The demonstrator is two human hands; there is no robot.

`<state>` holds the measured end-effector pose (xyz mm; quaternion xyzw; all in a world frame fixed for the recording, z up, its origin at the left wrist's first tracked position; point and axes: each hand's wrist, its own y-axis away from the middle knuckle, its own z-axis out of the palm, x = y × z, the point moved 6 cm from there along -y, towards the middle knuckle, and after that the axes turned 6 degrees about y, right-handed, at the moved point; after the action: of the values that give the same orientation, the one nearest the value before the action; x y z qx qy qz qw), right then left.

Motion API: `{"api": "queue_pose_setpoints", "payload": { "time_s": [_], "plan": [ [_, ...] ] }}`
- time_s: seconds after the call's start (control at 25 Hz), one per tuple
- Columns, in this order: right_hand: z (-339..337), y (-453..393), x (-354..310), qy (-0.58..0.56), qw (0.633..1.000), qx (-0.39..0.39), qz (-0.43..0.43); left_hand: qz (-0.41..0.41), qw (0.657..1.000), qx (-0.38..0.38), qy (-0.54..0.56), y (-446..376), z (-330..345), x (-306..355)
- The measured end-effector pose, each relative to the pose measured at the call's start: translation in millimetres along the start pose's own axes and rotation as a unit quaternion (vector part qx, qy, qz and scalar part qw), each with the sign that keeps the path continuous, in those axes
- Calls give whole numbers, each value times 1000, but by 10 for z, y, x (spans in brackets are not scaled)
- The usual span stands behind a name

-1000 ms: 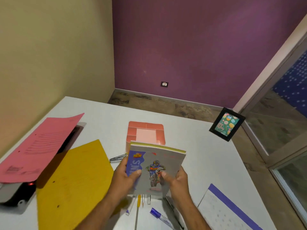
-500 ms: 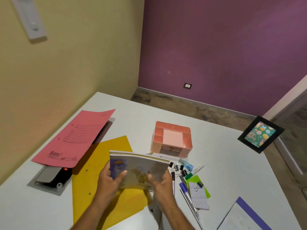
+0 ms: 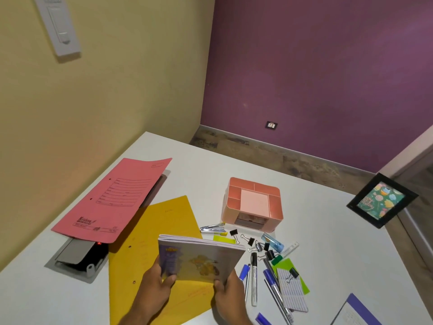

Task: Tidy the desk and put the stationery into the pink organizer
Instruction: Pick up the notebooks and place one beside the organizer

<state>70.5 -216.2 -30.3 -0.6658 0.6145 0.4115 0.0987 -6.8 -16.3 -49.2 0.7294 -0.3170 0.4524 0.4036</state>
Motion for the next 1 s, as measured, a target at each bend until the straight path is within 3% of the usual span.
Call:
{"api": "queue_pose_setpoints", "payload": {
  "time_s": [0.2,0.36,0.52,0.72,1.0],
  "plan": [
    [-16,-206,-123,31,999,35,3,-3,997,-4,-75,-129,-85,267],
    [-238,-514,-530,-75,994,71,-23,74,996,3,-48,-488,-239,847],
    [-518,-1062,-1112,-156,984,77,-28,102,994,40,24,-1236,-363,1420],
    [-817,-1835,-1634,-97,986,131,-23,83,994,64,22,-2215,-380,1761],
    [-458,-2788,-1725,-66,992,103,33,32,994,109,0,-3201,-283,1569]
  ]
}}
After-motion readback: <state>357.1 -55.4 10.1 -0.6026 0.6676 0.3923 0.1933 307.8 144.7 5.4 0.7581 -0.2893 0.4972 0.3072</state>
